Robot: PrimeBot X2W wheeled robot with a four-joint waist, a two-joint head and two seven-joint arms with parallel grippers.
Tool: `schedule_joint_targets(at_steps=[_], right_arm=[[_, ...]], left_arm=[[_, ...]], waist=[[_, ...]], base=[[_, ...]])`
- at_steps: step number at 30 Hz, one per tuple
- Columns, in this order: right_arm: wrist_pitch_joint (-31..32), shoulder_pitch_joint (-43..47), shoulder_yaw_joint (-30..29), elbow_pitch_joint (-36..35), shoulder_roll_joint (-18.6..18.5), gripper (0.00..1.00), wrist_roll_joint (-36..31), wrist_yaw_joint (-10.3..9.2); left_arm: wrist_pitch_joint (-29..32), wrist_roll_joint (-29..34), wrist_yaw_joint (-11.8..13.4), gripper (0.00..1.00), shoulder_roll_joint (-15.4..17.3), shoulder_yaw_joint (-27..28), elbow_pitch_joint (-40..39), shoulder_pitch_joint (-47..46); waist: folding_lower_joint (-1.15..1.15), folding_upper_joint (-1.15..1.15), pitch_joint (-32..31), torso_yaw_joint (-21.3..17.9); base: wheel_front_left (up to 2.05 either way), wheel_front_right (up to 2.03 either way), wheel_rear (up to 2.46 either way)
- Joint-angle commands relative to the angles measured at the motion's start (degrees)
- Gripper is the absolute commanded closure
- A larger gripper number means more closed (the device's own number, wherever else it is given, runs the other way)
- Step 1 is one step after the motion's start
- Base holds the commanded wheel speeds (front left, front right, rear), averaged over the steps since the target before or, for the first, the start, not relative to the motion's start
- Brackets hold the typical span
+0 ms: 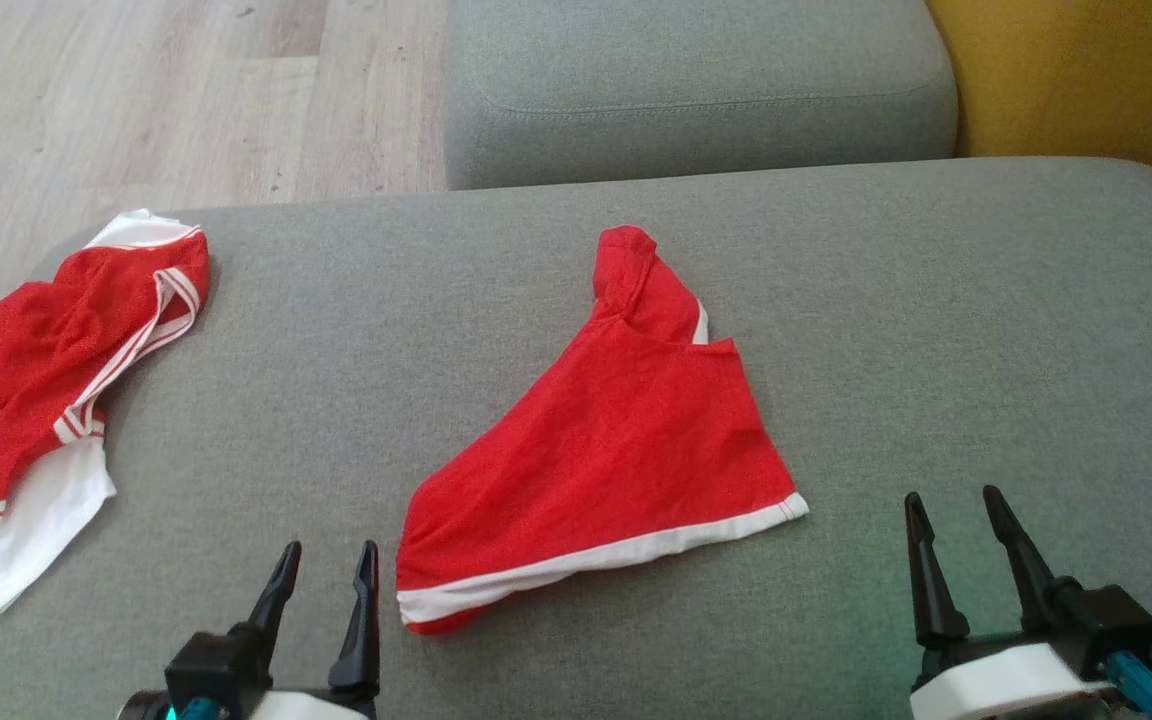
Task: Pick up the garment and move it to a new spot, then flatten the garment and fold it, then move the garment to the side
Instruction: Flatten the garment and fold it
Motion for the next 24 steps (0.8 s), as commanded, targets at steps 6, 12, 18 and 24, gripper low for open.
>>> schedule_joint_targets(at_steps=[6,12,18,24], right_arm=[[-0.6,-1.4,1.0,-1.3,-0.2,0.00,0.1,0.44],[-0.6,-1.6,0.9,-0.9,-0.2,0.00,0.6,0.44],[-0.6,-2.7,1.7,0.1,-0.2,0.00,1.0,0.44],[9.1,-8.5,3.8,3.4,-0.2,0.00,2.1,0.44]], left_arm=[[-0.7,2.8,-2.9,0.00,-2.1,4.8,-1.1,-0.9],[-0.7,4.6,-5.1,0.00,-3.6,6.8,-0.2,-0.8],[-0.7,5.2,-6.0,0.00,-4.7,7.7,2.0,-0.6],[7.2,3.0,-5.0,0.00,-5.2,6.7,4.1,-1.9]], waist=[[0.00,0.00,0.1,-0.4],[0.00,0.00,0.3,-0.6],[0.00,0.00,0.3,-0.7],[0.00,0.00,0.7,-0.5]], base=[[0.00,0.00,0.00],[0.00,0.00,0.00],[0.00,0.00,0.00],[0.00,0.00,0.00]])
